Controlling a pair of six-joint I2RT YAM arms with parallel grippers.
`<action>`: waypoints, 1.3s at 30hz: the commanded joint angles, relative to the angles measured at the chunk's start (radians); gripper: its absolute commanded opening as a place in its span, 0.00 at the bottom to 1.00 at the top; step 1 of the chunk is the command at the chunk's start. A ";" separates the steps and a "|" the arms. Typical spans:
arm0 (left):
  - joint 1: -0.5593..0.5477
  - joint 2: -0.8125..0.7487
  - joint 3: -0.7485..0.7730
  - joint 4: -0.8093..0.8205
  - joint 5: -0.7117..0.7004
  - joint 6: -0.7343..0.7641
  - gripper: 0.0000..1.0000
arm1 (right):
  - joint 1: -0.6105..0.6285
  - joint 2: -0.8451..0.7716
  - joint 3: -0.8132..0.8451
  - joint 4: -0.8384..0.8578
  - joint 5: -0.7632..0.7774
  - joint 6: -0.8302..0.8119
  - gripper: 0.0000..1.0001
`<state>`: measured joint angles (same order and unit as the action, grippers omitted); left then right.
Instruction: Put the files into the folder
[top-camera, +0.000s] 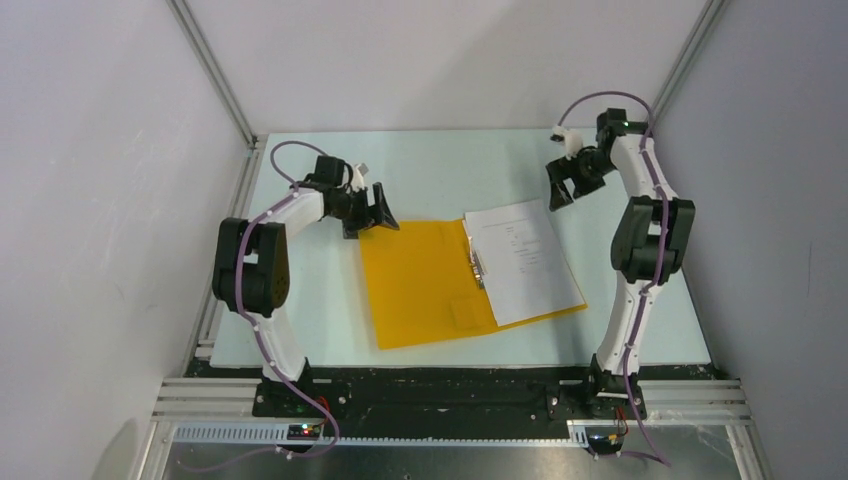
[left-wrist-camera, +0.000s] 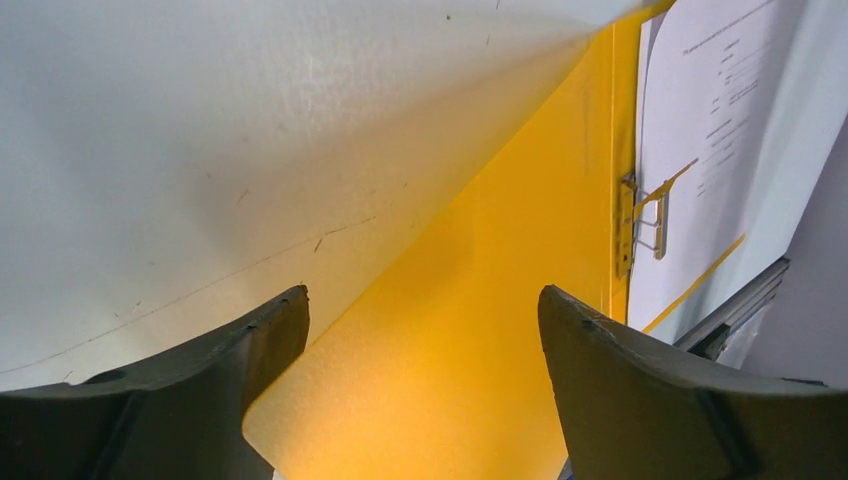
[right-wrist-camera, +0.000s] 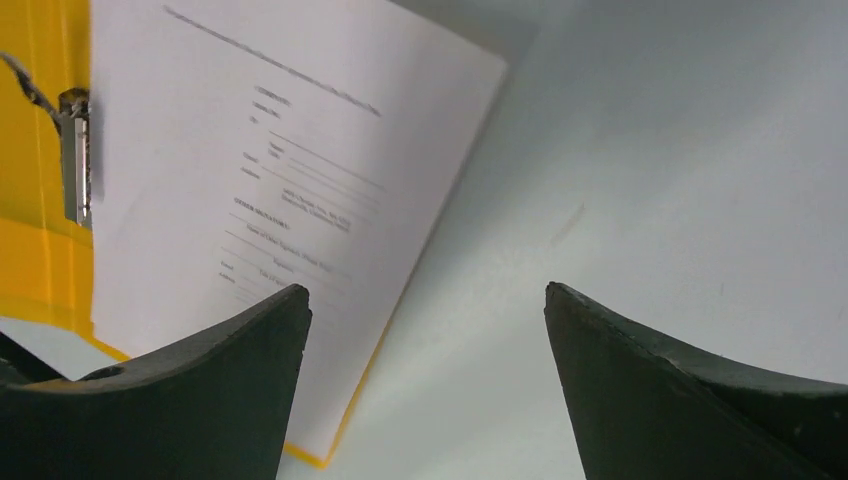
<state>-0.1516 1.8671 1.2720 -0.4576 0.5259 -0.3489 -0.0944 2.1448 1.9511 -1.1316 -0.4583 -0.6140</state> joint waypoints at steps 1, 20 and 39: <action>0.004 -0.048 0.007 -0.051 0.013 0.066 0.90 | 0.086 0.042 0.074 -0.033 -0.119 -0.274 0.91; 0.002 -0.158 -0.191 -0.086 0.120 0.032 0.77 | 0.360 0.221 0.201 0.008 -0.170 -0.830 0.97; -0.013 -0.109 -0.175 -0.047 0.175 -0.009 0.61 | 0.441 0.331 0.293 -0.144 -0.175 -0.937 0.97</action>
<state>-0.1570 1.7538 1.0763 -0.5323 0.6636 -0.3401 0.3286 2.4615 2.1994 -1.1957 -0.6109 -1.4910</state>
